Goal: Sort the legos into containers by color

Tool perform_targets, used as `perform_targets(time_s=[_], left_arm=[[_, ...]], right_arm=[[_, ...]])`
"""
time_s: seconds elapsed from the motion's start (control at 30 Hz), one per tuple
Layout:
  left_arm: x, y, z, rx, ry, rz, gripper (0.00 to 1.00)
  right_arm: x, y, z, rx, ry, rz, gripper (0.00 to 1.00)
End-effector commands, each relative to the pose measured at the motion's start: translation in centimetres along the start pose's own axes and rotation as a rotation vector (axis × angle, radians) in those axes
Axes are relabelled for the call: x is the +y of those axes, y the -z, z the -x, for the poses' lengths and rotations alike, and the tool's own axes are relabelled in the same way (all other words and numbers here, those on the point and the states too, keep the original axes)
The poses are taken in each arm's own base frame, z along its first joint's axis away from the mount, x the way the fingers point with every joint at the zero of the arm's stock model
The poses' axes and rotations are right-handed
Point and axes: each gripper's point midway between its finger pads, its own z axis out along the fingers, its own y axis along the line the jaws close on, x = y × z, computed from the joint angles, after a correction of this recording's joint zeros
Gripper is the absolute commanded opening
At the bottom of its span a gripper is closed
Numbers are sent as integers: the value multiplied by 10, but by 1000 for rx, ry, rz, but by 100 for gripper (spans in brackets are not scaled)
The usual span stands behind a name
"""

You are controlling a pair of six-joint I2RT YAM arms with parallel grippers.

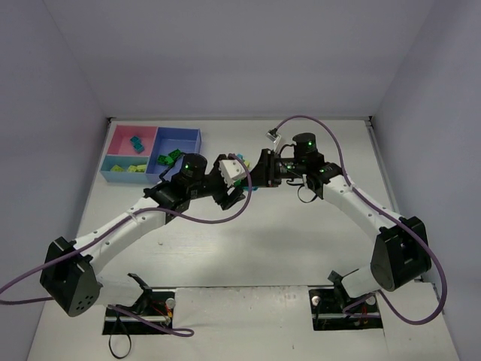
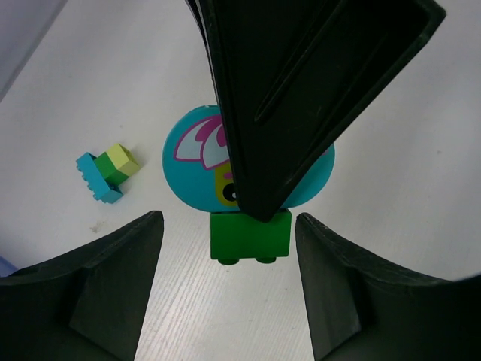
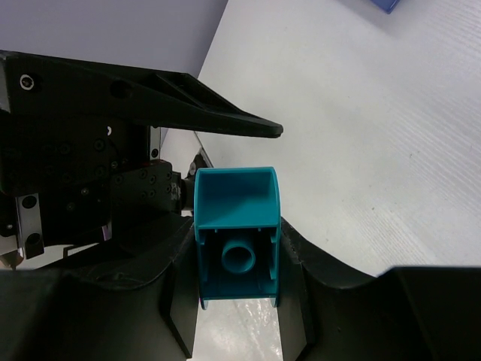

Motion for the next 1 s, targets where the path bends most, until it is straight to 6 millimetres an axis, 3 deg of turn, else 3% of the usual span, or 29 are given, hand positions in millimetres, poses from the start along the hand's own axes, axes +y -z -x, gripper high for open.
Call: perform_targets(time_s=[0.0,0.2,0.3,0.47,0.7,0.97], left_arm=[[12,6,58,-169,-60,42,64],[13,2,59,-178,-53,42,62],[12,-2,56,-166,-46,31,48],[8,-5,47,-150,-32,14,1],[9,-1,26,-108,-39,35,0],[12,6,-5,-53,-2,44,0]], right_arm=[[31,5,18,-48,92,81,0],[29,2,15,-45,89,83,0],[29,2,16,-46,89,82,0],[25,2,14,-44,89,76,0],[11,7,21,-67,79,47,0],[-25,40,50,-168,52,-43,0]])
